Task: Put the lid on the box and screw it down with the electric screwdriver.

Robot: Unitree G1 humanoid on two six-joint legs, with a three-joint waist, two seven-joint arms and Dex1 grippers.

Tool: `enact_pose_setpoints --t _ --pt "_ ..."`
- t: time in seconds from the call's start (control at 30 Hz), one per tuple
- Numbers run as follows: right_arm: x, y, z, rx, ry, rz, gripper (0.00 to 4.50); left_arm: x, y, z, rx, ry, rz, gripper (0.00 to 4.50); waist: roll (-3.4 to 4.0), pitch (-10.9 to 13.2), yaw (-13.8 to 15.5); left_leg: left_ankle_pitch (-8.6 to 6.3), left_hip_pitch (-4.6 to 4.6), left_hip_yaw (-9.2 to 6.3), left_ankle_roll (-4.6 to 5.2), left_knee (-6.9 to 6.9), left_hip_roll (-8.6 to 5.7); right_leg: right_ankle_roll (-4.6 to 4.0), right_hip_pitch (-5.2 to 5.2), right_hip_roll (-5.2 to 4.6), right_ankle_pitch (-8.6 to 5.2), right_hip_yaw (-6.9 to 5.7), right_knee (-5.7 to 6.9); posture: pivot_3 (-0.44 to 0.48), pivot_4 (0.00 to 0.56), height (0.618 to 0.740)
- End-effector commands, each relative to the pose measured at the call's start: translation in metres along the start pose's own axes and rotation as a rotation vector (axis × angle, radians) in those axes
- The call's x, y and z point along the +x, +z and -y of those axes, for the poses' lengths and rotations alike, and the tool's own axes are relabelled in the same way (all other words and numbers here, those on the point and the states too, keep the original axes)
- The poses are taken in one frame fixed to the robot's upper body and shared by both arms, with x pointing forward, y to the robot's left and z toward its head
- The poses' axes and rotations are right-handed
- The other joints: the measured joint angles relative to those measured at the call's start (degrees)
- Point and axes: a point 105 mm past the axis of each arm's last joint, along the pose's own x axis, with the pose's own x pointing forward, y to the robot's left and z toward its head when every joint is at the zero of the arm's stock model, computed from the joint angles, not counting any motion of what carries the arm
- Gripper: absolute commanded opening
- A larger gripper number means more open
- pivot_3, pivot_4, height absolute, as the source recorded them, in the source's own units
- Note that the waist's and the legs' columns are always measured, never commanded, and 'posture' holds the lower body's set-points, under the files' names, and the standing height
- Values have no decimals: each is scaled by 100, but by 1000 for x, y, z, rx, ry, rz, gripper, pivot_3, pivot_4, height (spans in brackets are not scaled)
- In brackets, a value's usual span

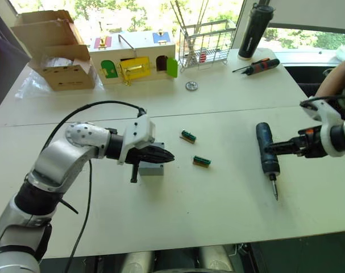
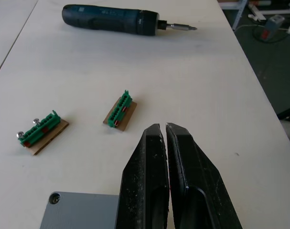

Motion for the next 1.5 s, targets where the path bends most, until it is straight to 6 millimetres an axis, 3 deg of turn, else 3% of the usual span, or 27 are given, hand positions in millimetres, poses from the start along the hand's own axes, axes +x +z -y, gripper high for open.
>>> enact_pose_setpoints --t 0.03,0.5,0.67,0.77,0.97,1.1,1.23,1.3,1.37,1.43,1.47,1.5 --pt "9 -9 10 89 7 -72 4490 3 5 6 29 1 21 139 0 0 10 -1 0 1 1 3 -1 0 2 0 0 0 0 0 150 740" --pt "49 -20 31 144 -88 -232 4490 2 7 16 4 55 41 139 -9 -5 24 0 -5 -1 0 12 -3 0 2 0 0 -1 -3 0 150 740" --pt "67 -38 32 43 -114 -369 4490 4 5 15 -2 72 45 139 -79 -47 19 0 1 -9 0 19 -2 0 16 1 0 -3 -8 0 150 740" --pt "72 -51 33 -7 -126 -445 3778 7 5 13 -2 84 50 139 -116 -70 46 -1 21 -32 -1 19 2 0 60 4 0 -16 -50 0 150 740" --pt "81 -62 30 -43 -116 -501 1818 5 -1 13 -17 117 41 139 -161 -101 63 -11 40 -43 9 9 -3 0 96 2 1 -22 -81 0 150 740" --pt "83 -60 31 -35 -111 -495 1815 2 -3 11 -21 138 36 139 -168 -105 60 -11 41 -46 7 6 -2 0 96 2 1 -23 -83 0 150 740" --pt "75 -28 43 23 -162 -347 1815 -9 -5 2 -41 174 23 139 -204 -128 34 -12 54 -46 7 3 1 0 109 5 1 -23 -87 0 150 740" --pt "65 -3 36 29 -137 -251 1815 -18 -6 -2 -60 191 25 139 -197 -123 21 -12 59 -41 7 5 0 0 112 3 1 -19 -88 0 150 740" --pt "40 46 27 37 -119 -47 1815 -33 -10 -12 -96 236 25 139 -161 -101 -21 -11 58 -25 7 5 -1 0 102 3 1 -7 -86 0 150 740" --pt "26 66 22 33 -117 52 1815 -43 -12 -17 -120 264 28 139 -57 -50 -42 -11 52 2 7 4 -5 1 79 0 2 17 -73 0 150 740" --pt "22 74 18 10 -114 96 1815 -46 -13 -19 -136 276 38 139 -30 -53 -21 -11 39 8 7 3 -5 2 60 0 2 21 -68 0 150 740" --pt "13 95 7 -54 -90 236 1815 -51 -15 -23 -161 292 44 139 -29 -53 -1 -10 25 8 7 -10 -5 2 34 0 2 19 -63 0 150 740"
